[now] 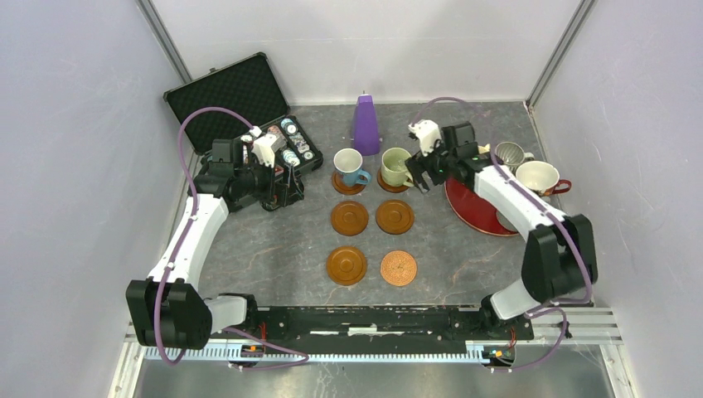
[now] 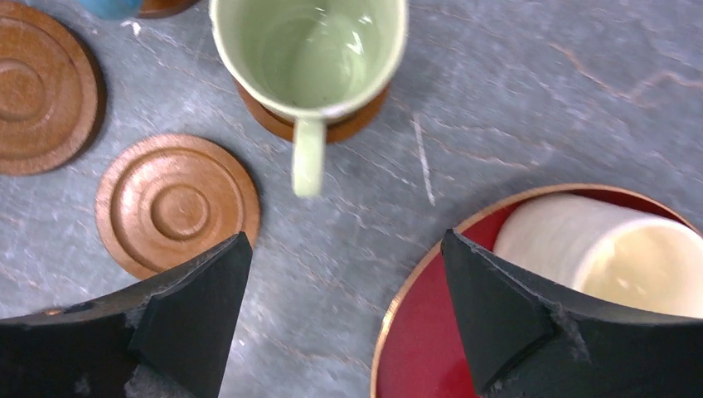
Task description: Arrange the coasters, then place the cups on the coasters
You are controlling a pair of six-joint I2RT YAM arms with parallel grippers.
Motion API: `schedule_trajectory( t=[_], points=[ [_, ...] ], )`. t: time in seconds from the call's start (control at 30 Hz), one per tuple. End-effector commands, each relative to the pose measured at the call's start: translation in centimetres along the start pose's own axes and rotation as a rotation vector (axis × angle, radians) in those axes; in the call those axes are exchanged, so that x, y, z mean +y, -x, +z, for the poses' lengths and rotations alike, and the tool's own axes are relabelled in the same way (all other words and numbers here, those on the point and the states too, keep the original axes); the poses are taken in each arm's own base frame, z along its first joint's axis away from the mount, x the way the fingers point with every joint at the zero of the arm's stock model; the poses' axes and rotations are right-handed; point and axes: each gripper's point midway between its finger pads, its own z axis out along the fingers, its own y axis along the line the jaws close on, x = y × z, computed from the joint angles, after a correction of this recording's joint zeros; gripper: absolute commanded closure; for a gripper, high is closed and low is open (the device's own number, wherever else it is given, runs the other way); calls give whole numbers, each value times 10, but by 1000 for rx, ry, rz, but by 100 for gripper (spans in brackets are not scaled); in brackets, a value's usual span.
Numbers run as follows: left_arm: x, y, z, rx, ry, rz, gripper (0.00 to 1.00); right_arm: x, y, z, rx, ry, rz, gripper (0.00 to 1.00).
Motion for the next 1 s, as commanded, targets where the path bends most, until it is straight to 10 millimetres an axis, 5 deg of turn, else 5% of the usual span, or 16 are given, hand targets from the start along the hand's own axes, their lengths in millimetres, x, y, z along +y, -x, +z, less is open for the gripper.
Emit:
schedule_trajectory(
  t=[0.0, 0.33, 0.77, 0.97],
  points=[
    [-2, 17, -9, -48, -1, 51, 0, -16, -6, -40, -21, 7, -51, 7],
    [-5, 16, -7, -42, -23, 51, 0, -85, -62, -108, 45, -82, -75, 5],
    [-7, 16, -6, -27, -43, 41, 0, -137, -119, -187, 95, -81, -51, 9],
    [-8, 17, -7, -22, -45, 34, 0, -167, -161, -217, 152, -120, -34, 13]
  ],
)
